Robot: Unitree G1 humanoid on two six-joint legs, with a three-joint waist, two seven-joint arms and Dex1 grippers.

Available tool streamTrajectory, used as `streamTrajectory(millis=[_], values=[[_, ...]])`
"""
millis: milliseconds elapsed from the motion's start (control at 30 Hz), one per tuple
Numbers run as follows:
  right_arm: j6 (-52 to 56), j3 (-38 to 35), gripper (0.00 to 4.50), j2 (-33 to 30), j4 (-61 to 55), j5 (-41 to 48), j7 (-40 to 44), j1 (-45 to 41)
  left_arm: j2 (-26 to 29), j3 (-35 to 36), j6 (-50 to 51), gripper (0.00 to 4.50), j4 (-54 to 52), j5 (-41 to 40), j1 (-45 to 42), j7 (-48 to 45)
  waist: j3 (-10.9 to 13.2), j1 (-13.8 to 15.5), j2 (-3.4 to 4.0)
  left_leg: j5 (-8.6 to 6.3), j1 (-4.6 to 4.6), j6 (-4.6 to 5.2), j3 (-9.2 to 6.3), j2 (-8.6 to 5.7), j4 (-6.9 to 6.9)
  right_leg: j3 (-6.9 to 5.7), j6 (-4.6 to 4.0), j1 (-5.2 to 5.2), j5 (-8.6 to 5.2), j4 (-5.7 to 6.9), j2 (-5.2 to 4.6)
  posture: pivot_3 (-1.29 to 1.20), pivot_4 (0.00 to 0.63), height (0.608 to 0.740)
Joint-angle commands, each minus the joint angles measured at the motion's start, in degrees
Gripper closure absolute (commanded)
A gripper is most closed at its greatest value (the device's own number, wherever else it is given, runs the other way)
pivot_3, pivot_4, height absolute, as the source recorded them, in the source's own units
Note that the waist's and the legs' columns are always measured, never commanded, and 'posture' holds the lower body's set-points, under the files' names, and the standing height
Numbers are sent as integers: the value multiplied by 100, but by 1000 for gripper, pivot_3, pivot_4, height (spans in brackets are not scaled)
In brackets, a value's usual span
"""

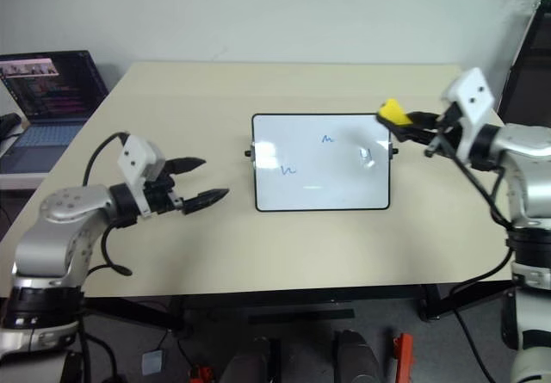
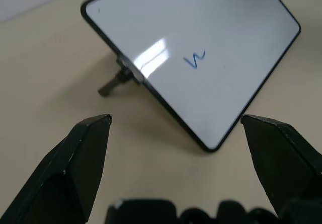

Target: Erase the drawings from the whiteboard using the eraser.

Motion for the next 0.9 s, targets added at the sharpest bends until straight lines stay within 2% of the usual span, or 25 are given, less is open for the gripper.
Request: streamTrajectory(millis=[33,300,567,767,900], values=[[-47,118,3829,49,-148,15,10,-284,263,355,89,0,-521,-365,35,-149,0,50,0,0,-6,0,-3,-1,1,-2,-3,-3,2,-2,-2,0,150,740],[-43,524,3829,354,-317,61,111,-587,352,333,-256,0,-746,-272,281,-78,0,97,-1,0,-11,0,0,-1,-2,-3,-12,-11,5,-4,-4,0,150,740],[-212,544,3829,288,-77,-20,218,-791,320,268,-261,0,-916,-326,91,137,0,105,-1,0,-12,0,0,-2,0,-4,-15,-11,7,-4,-4,0,150,740],[-284,829,3830,698,-225,-27,265,-1103,368,137,-384,0,-807,-162,155,142,0,60,-1,0,-11,0,0,2,-3,-5,-17,-14,6,0,0,0,150,740],[-233,1227,3867,1241,-488,-57,159,-1140,354,99,-476,0,-716,-82,142,144,0,43,-1,0,-12,0,-1,2,-4,-5,-17,-15,6,1,0,0,150,740]])
